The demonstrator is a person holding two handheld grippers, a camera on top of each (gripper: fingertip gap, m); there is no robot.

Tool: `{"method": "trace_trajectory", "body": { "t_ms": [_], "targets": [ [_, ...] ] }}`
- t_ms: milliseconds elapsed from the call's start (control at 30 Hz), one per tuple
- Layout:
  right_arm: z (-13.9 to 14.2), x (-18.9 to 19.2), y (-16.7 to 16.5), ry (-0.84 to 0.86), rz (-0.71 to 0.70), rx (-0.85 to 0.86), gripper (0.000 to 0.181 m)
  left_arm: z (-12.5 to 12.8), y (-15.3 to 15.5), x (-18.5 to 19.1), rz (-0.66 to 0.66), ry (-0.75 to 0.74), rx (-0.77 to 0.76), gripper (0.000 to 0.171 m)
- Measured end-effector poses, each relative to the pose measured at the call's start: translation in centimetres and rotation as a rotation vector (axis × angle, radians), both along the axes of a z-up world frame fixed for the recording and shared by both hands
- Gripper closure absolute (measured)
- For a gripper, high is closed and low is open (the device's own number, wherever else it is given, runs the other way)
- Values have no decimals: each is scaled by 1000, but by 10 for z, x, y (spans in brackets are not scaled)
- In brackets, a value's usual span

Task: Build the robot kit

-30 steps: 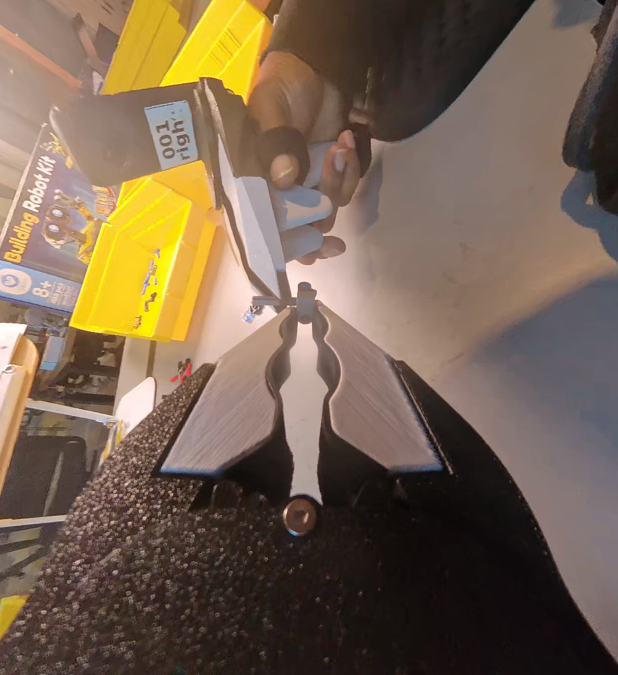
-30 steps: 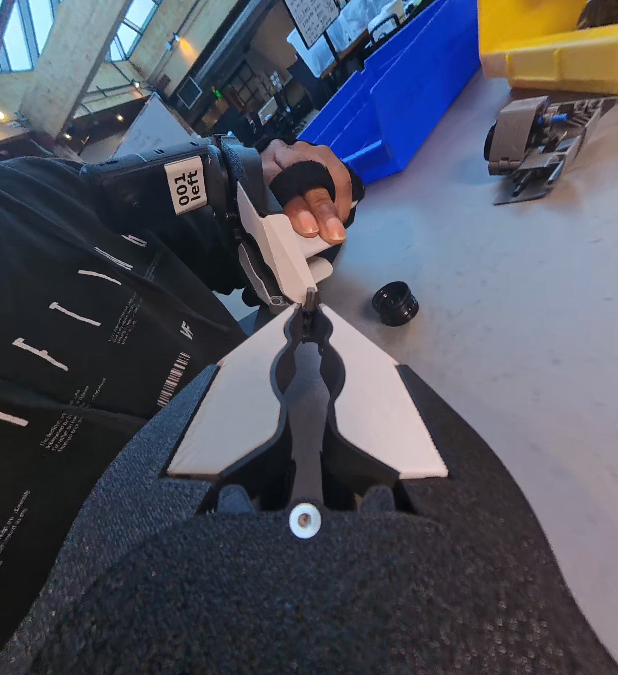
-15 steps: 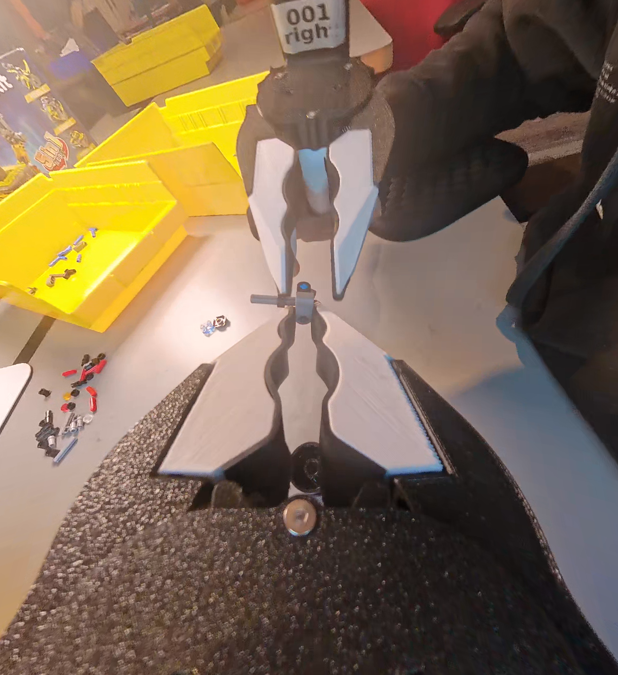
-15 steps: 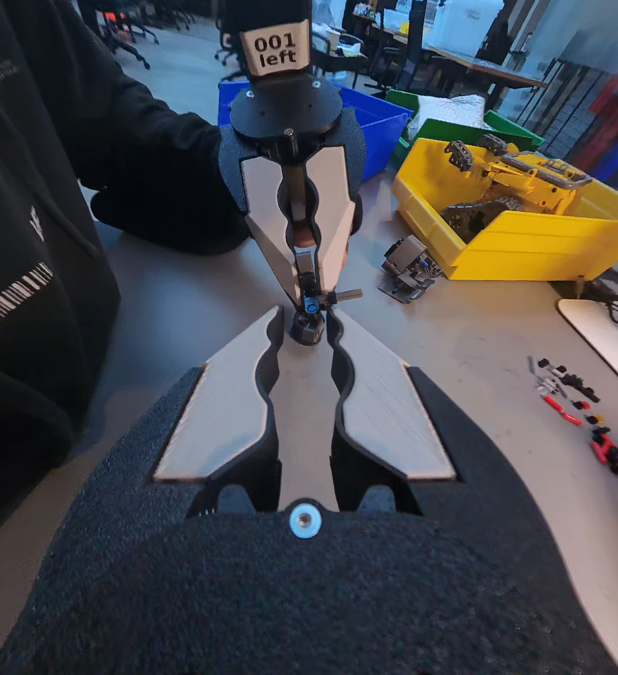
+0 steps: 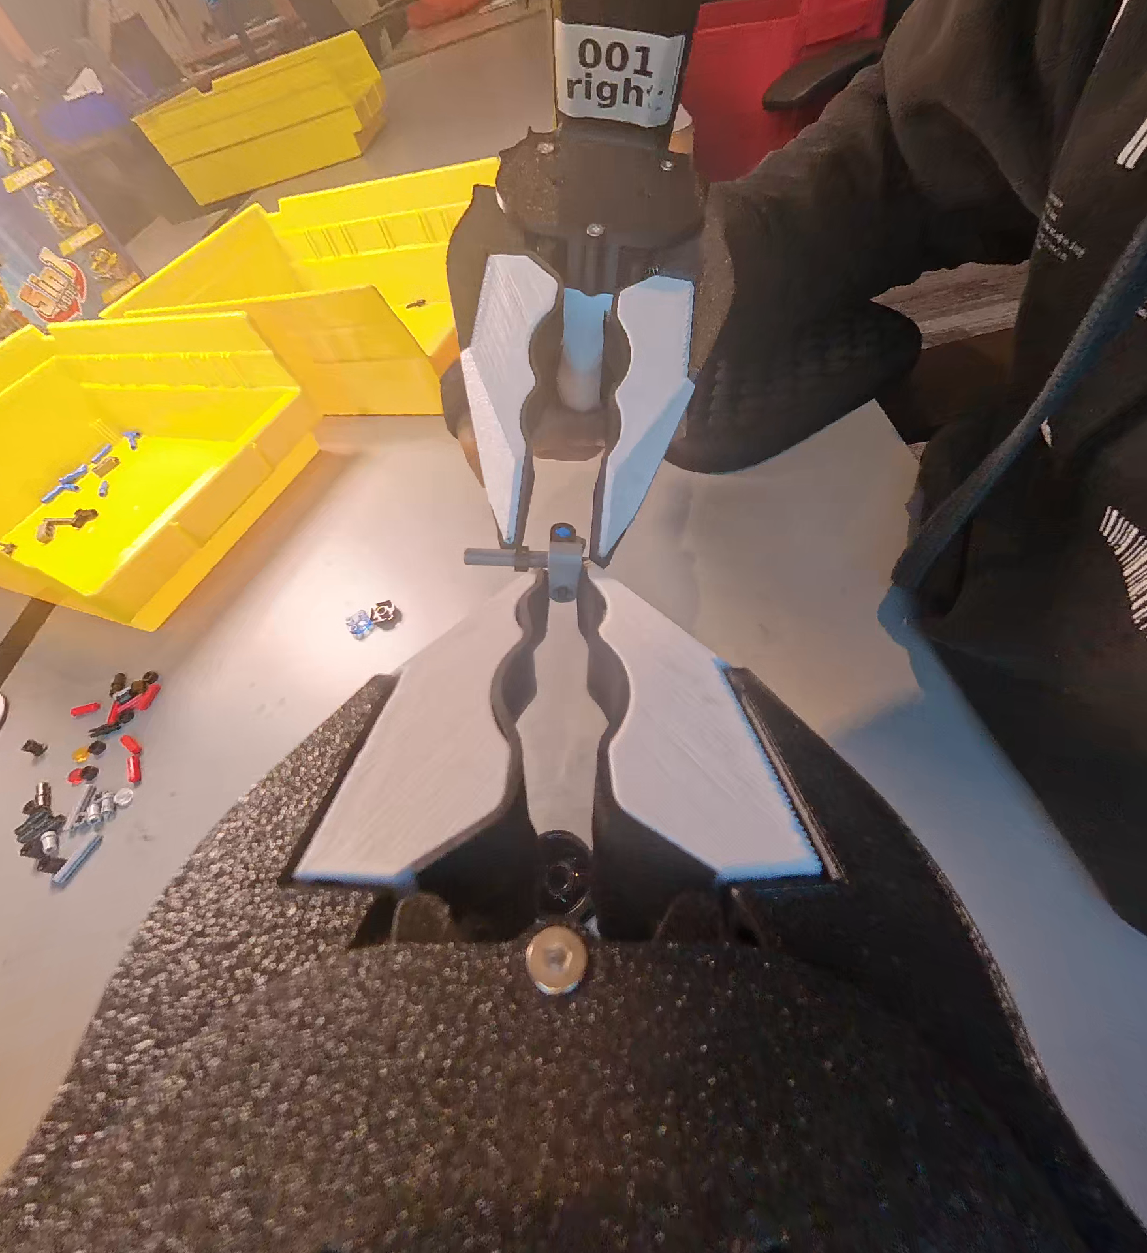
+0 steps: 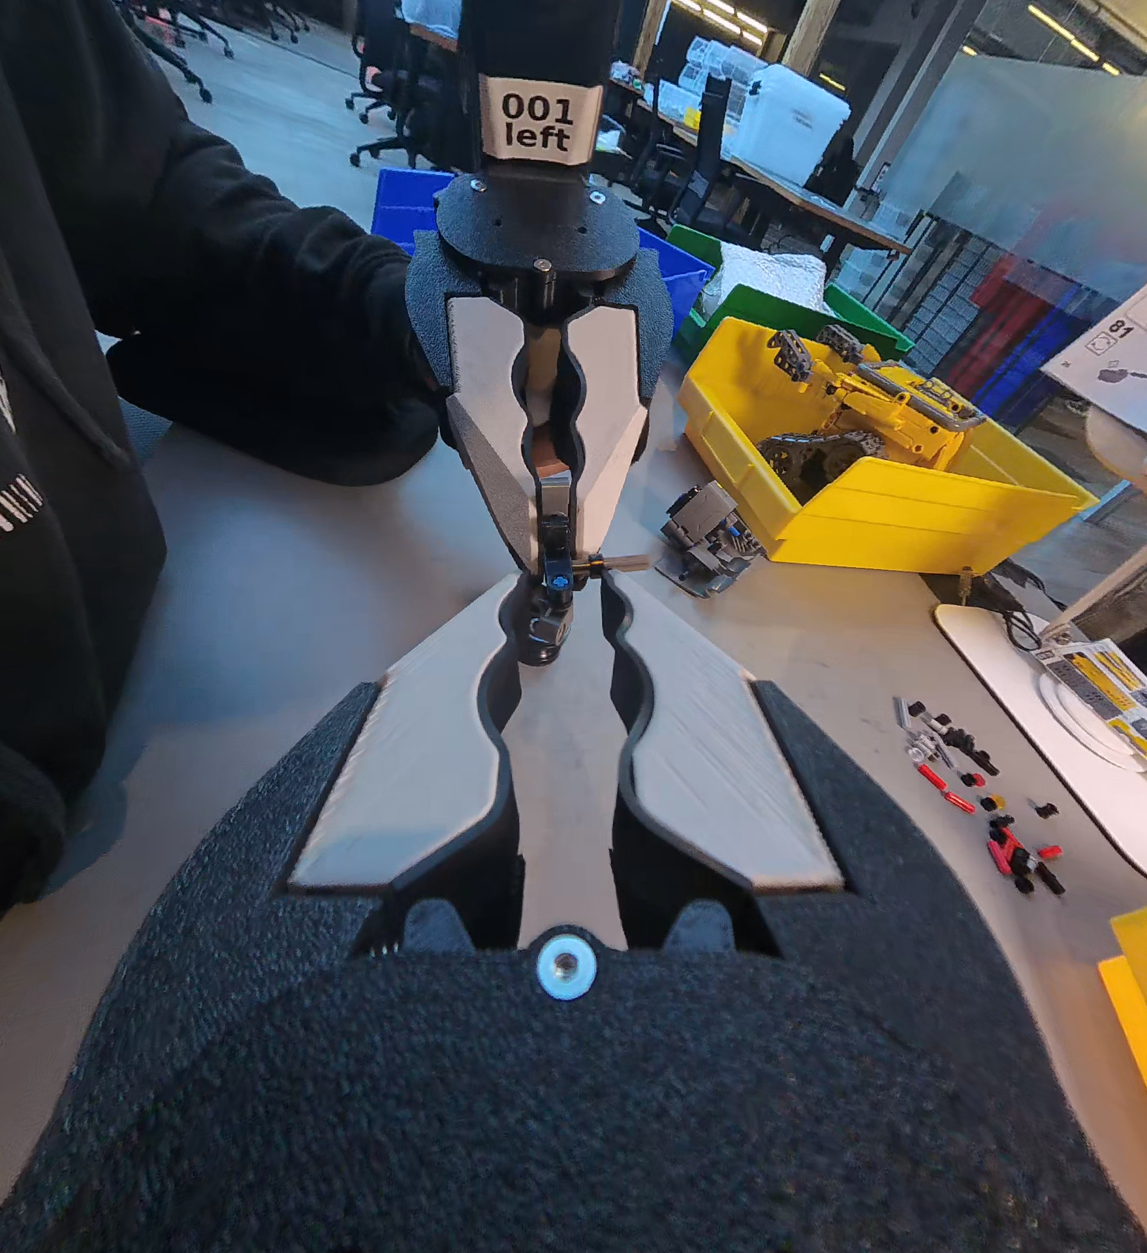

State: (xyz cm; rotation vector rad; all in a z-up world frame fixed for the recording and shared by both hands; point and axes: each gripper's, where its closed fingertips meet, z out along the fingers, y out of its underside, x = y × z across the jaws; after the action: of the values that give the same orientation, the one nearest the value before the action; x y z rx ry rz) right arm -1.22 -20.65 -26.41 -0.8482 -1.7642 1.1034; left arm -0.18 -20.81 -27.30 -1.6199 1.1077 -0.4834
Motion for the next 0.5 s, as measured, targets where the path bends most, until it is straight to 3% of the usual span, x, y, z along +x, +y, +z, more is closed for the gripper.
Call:
{"method": "trace_trajectory", "body": {
  "t_ms": [500],
  "targets": [
    [-1,1,-2,-11,25,-64,167,-1,-2,0,-12,-20,-28,163]
  ]
}}
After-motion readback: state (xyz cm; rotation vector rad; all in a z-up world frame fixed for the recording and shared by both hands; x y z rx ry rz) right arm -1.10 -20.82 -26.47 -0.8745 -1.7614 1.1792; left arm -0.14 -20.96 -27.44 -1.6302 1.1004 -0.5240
